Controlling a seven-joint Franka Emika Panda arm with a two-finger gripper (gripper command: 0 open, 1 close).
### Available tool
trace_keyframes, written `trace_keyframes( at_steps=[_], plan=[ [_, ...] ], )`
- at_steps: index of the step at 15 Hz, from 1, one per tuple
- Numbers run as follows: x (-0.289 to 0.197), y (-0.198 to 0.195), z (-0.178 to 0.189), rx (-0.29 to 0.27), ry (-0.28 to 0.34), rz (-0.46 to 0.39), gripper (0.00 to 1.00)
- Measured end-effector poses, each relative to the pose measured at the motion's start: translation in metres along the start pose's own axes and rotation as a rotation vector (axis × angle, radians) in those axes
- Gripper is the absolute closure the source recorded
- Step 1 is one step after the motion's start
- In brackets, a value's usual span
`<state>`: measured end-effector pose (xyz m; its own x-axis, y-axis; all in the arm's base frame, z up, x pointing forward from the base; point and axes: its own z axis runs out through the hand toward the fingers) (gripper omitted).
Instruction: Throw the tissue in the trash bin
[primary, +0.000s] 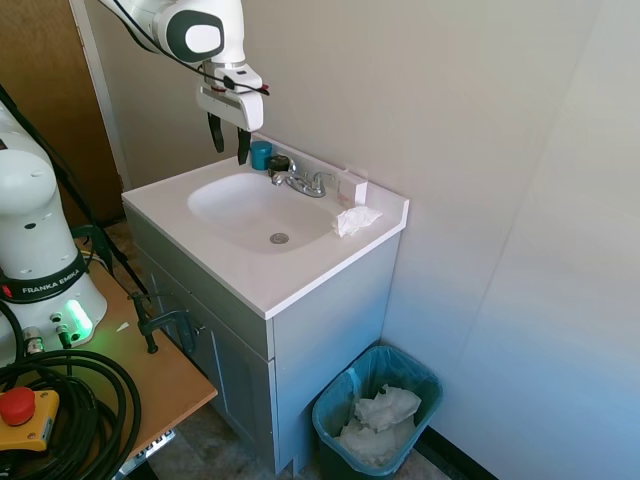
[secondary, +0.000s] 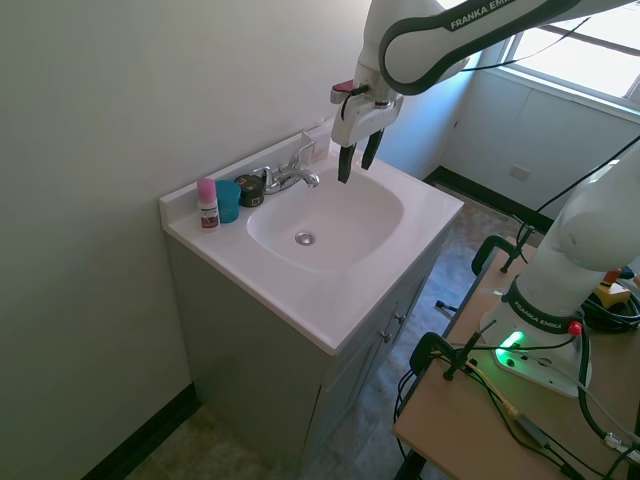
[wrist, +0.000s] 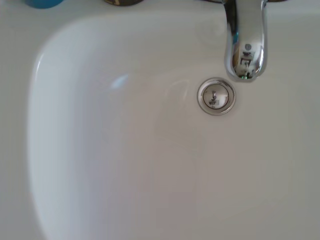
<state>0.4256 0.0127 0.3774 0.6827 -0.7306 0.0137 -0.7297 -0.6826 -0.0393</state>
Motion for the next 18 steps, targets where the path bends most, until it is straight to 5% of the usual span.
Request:
trace_keyframes(
  at_steps=[2, 5, 9, 18],
  plan=[
    [0.003, 0.0, 0.0, 0.003, 0.016, 0.013, 0.0],
    [0.032, 0.006, 0.001, 0.032, 0.123, 0.117, 0.0],
    [0.101, 0.053, -0.008, 0.062, 0.187, 0.283, 0.0],
    [0.194, 0.087, 0.033, -0.01, 0.164, 0.414, 0.0]
  ],
)
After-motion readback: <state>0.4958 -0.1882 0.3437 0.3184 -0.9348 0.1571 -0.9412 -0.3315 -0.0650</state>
